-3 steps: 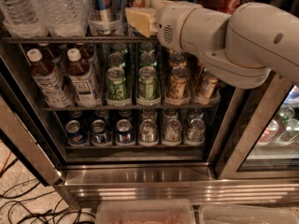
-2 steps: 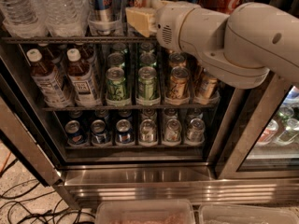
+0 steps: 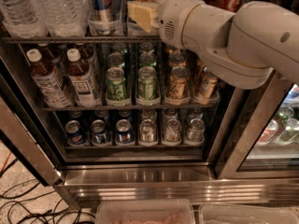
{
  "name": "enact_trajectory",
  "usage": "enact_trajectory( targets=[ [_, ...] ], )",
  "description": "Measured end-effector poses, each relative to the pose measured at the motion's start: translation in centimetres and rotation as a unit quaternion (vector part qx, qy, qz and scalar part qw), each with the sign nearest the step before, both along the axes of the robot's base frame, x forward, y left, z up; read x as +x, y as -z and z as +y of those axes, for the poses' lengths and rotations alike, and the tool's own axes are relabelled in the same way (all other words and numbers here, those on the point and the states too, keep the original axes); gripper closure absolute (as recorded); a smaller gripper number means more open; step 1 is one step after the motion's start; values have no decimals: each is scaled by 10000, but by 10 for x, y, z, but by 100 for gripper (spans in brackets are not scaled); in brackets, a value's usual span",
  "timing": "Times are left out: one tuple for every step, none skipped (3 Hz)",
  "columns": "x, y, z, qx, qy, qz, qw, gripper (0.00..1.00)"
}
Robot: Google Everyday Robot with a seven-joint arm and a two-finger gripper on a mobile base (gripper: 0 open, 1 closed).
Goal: Pick redbull can from top shelf of fridge
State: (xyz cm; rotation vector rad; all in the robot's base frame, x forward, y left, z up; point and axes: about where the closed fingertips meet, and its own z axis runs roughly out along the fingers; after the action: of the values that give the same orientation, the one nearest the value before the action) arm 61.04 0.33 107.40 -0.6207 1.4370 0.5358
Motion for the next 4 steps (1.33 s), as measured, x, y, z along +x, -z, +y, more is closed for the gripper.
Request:
enact_trajectory(
  targets=[
    [-1, -4, -4, 71, 47, -76, 9999, 100],
    [-3, -7, -9, 105, 89, -143, 9998, 100],
    [-5, -8, -13, 112, 51, -212, 9997, 100],
    [-9, -10, -15, 107, 8, -267, 9996, 100]
  ],
)
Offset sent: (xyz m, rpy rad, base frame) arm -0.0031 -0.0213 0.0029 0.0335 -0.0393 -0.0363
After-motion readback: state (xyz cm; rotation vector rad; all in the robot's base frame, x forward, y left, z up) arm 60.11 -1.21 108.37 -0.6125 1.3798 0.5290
